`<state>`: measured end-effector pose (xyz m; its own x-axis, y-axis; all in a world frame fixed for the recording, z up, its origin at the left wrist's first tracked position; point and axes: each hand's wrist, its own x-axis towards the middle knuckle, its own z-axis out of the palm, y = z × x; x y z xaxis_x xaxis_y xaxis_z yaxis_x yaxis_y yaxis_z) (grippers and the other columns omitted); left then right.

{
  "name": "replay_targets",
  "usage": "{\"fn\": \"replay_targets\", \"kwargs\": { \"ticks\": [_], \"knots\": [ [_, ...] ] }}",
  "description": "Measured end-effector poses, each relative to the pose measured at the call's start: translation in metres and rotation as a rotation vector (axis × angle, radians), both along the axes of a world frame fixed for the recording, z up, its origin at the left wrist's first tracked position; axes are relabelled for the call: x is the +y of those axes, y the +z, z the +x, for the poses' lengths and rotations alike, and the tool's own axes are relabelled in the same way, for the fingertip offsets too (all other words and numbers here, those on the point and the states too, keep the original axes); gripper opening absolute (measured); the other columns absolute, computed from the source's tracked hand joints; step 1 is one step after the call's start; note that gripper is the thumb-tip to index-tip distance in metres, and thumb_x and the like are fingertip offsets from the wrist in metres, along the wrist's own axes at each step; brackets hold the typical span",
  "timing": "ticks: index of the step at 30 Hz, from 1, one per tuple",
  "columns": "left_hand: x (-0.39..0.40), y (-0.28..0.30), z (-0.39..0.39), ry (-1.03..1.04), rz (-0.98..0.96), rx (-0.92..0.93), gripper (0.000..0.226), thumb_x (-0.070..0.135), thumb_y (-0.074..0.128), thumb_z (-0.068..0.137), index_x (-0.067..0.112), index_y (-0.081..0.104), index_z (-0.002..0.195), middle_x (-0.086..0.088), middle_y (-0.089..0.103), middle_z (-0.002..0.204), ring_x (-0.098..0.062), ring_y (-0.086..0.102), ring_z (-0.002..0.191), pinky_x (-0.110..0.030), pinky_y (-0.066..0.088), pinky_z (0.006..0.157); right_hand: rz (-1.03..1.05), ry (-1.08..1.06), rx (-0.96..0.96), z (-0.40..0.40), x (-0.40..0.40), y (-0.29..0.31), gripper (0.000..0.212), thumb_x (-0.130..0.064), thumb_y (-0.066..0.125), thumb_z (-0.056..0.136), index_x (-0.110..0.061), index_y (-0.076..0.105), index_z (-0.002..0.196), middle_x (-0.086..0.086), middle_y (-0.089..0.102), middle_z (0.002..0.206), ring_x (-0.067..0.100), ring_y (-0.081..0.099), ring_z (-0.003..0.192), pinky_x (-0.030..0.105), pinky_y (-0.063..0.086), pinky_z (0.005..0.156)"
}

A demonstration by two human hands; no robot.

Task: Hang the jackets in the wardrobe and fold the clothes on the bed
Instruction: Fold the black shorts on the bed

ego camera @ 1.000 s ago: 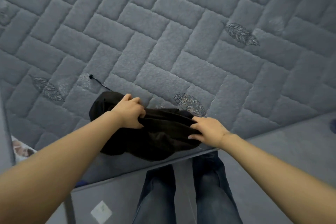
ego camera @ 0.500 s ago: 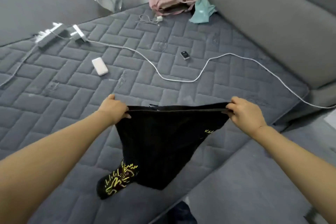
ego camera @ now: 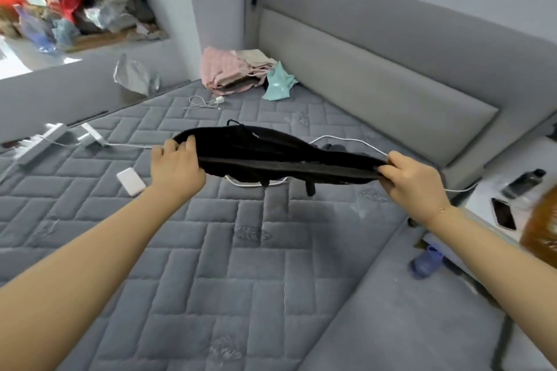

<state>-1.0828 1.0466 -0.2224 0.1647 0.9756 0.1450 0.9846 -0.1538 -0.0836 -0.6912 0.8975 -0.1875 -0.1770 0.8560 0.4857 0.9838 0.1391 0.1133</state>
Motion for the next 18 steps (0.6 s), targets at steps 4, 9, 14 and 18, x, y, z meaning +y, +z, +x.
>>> {"fn": "replay_targets", "kwargs": {
  "ticks": [4, 9, 14, 18],
  "knots": [
    [-0.057, -0.041, -0.068, 0.028, -0.013, -0.014, 0.075, 0.02, 0.055, 0.083, 0.003, 0.026, 0.149, -0.012, 0.049, 0.138, -0.03, 0.037, 0.125, -0.044, 0.028, 0.09, -0.128, 0.197, 0.009, -0.065, -0.052, -0.044, 0.028, 0.003, 0.088, 0.056, -0.003, 0.074, 0.079, 0.015, 0.06, 0.067, 0.033, 0.059, 0.049, 0.033, 0.045, 0.037],
    [-0.141, -0.146, -0.182, 0.075, -0.136, 0.065, 0.076, 0.019, 0.061, 0.079, 0.002, 0.033, 0.148, -0.013, 0.05, 0.139, -0.028, 0.037, 0.128, -0.048, 0.028, 0.096, -0.322, 0.339, 0.052, -0.182, -0.118, -0.162, 0.036, -0.001, 0.092, 0.044, -0.008, 0.076, 0.076, 0.004, 0.058, 0.061, 0.022, 0.054, 0.044, 0.022, 0.038, 0.036],
    [-0.21, -0.282, -0.281, 0.233, -0.402, 0.069, 0.076, 0.025, 0.056, 0.086, 0.007, 0.023, 0.153, -0.008, 0.034, 0.153, -0.022, 0.025, 0.142, -0.054, 0.014, 0.111, -0.58, 0.415, 0.069, -0.296, -0.172, -0.311, 0.046, -0.004, 0.092, 0.037, -0.012, 0.079, 0.08, -0.002, 0.057, 0.06, 0.016, 0.055, 0.046, 0.021, 0.039, 0.036],
    [-0.246, -0.37, -0.331, 0.335, -0.629, 0.083, 0.084, 0.028, 0.051, 0.087, 0.014, 0.005, 0.156, -0.003, 0.007, 0.163, -0.015, 0.0, 0.15, -0.06, -0.005, 0.116, -0.852, 0.473, -0.003, -0.365, -0.206, -0.403, 0.039, -0.014, 0.093, 0.035, -0.022, 0.077, 0.07, -0.008, 0.056, 0.058, 0.01, 0.054, 0.049, 0.02, 0.042, 0.041]
  ]
}}
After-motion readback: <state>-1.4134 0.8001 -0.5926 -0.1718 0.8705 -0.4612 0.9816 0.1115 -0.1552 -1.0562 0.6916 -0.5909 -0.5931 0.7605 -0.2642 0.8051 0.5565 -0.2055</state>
